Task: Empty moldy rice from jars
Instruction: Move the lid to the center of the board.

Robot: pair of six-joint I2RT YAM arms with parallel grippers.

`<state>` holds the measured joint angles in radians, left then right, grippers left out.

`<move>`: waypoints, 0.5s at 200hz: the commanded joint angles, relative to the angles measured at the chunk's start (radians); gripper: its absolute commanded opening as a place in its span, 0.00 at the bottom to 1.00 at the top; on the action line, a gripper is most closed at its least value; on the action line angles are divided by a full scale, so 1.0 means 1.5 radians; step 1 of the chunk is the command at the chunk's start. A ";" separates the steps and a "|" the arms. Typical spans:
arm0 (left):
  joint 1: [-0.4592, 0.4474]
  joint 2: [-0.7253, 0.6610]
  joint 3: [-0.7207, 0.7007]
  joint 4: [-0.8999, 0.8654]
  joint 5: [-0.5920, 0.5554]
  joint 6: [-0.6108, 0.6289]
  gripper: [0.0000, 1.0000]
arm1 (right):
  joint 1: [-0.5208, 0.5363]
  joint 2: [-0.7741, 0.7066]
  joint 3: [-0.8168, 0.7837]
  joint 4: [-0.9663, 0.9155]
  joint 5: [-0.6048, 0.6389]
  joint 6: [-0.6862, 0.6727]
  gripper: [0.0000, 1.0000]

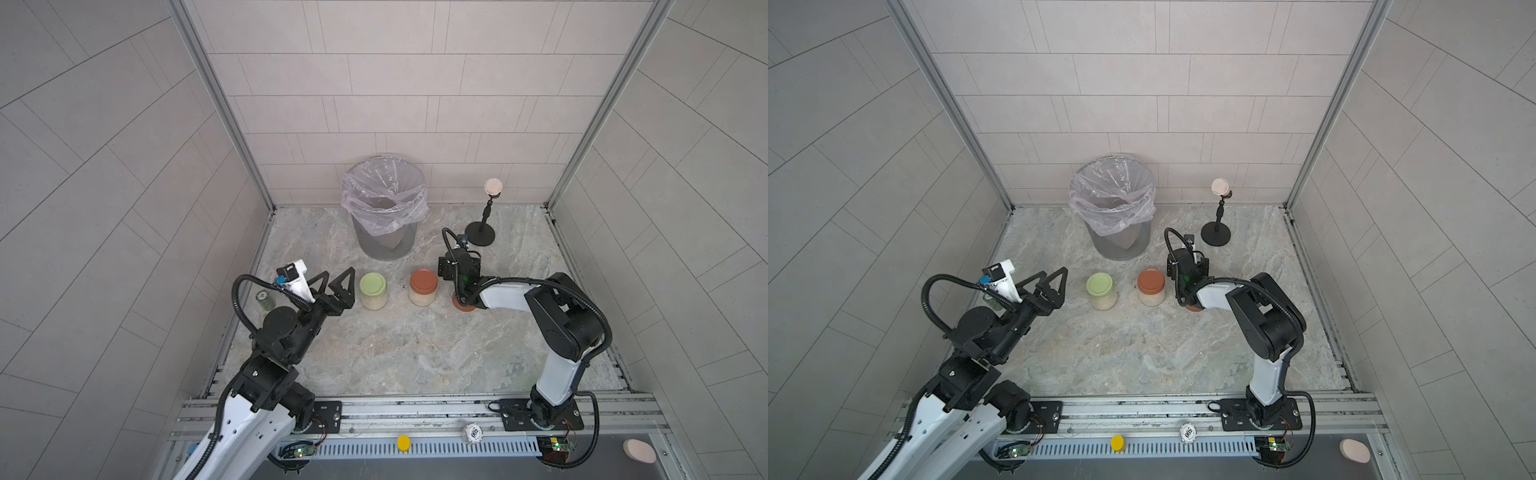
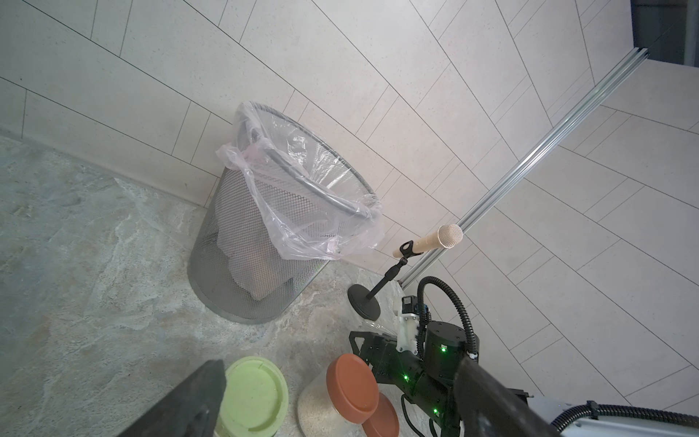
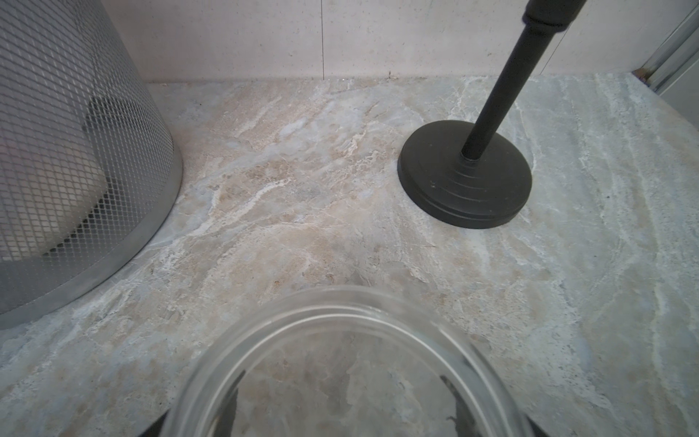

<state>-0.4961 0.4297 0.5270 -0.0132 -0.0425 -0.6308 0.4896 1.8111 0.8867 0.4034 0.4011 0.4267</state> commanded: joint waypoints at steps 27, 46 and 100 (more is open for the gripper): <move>-0.002 -0.006 0.013 -0.003 -0.003 -0.001 1.00 | 0.001 -0.046 -0.079 0.106 -0.006 0.005 0.71; -0.002 -0.004 0.013 -0.001 0.001 -0.004 1.00 | 0.002 -0.054 -0.103 0.134 -0.019 -0.012 0.70; -0.002 -0.005 0.012 0.001 0.011 -0.015 1.00 | 0.008 -0.099 -0.168 0.163 -0.041 -0.032 0.67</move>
<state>-0.4961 0.4301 0.5270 -0.0135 -0.0315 -0.6365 0.4938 1.7096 0.6636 0.6350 0.3477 0.3965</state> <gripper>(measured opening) 0.998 0.890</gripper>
